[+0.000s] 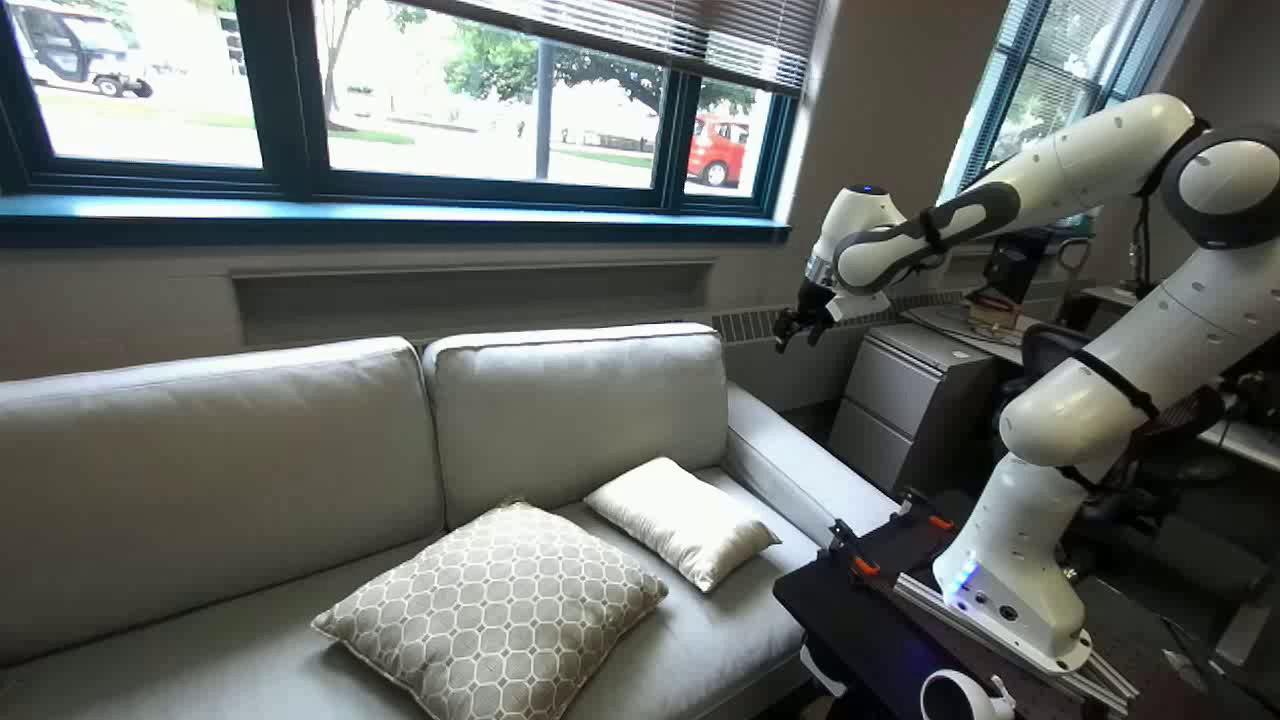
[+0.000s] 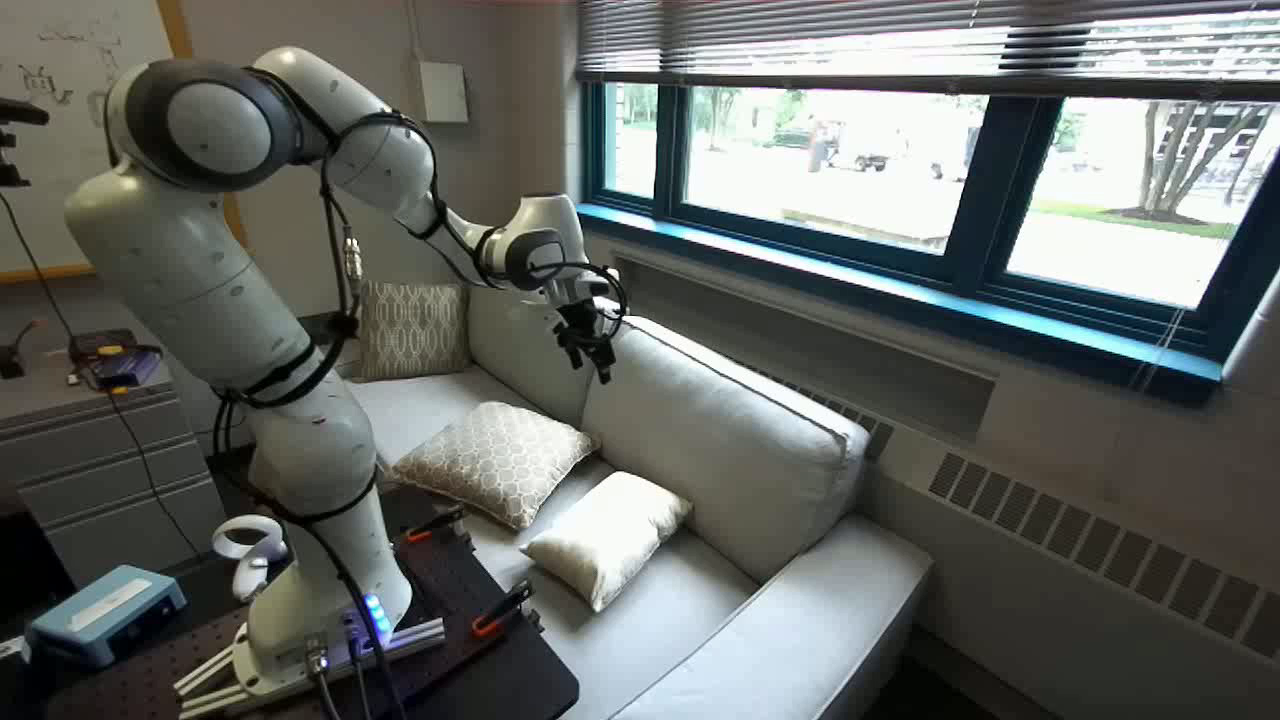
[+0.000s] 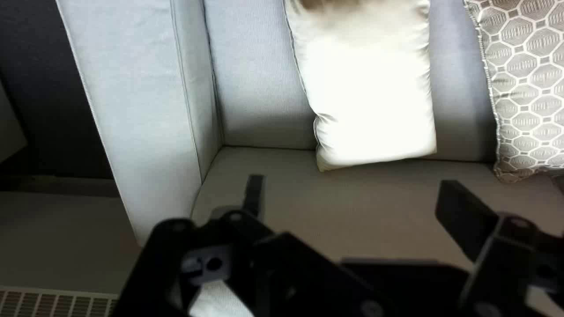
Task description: Set the two pillows against the armrest
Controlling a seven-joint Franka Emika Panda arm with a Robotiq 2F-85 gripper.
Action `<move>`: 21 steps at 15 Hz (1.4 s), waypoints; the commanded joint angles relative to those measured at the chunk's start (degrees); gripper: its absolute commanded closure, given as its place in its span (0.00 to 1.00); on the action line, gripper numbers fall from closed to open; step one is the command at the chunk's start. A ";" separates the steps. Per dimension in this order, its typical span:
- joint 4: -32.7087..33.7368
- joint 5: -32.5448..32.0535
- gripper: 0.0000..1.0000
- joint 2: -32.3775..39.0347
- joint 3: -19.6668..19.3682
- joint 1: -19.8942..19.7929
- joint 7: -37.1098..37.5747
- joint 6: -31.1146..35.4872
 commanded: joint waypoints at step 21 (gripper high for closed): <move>15.58 17.43 0.00 36.14 -0.78 -8.10 -24.09 26.76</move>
